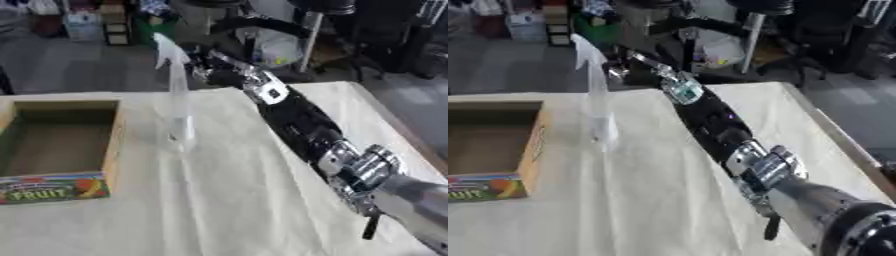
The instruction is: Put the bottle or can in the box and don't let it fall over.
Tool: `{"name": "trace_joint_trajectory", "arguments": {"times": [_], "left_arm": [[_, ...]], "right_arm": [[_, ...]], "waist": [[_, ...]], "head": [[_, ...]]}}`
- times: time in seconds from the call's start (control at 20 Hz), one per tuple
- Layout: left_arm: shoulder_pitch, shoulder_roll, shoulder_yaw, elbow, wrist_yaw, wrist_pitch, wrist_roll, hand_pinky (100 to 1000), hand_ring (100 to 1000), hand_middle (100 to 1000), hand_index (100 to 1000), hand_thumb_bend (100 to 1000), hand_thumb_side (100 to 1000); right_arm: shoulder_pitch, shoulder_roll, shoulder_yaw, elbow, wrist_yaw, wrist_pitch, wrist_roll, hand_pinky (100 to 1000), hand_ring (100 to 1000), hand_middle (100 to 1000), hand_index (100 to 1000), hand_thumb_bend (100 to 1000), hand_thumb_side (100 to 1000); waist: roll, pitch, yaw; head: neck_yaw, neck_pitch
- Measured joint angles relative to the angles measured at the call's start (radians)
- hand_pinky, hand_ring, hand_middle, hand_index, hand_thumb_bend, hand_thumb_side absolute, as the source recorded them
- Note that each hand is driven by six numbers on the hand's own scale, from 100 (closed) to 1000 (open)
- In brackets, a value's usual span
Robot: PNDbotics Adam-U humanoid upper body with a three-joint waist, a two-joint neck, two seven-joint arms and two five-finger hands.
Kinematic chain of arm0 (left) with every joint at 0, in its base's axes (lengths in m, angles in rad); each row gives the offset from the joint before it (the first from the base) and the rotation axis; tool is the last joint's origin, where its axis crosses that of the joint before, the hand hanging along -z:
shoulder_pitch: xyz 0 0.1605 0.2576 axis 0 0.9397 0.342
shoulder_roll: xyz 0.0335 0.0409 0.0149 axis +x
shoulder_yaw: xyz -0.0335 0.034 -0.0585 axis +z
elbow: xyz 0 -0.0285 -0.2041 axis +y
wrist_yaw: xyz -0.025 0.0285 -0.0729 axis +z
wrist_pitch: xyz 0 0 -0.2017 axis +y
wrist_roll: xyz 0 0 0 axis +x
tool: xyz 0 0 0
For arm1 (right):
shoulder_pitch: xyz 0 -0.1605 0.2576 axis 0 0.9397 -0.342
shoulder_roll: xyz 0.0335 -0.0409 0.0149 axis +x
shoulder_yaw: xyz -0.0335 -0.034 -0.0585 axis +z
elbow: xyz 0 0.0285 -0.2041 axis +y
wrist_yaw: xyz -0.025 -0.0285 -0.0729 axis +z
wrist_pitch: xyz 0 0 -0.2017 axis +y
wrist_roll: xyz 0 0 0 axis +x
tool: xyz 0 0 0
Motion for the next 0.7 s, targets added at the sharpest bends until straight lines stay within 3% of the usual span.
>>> {"name": "trace_joint_trajectory", "arguments": {"times": [0.7], "left_arm": [[0.001, 0.0, 0.009, -0.003, 0.004, -0.004, 0.007, 740, 737, 601, 798, 520, 574]], "right_arm": [[0.012, 0.024, 0.009, -0.002, 0.037, -0.004, -0.007, 1000, 1000, 1000, 1000, 100, 449]], "waist": [[0.0, -0.002, -0.008]], "head": [[0.0, 0.017]]}}
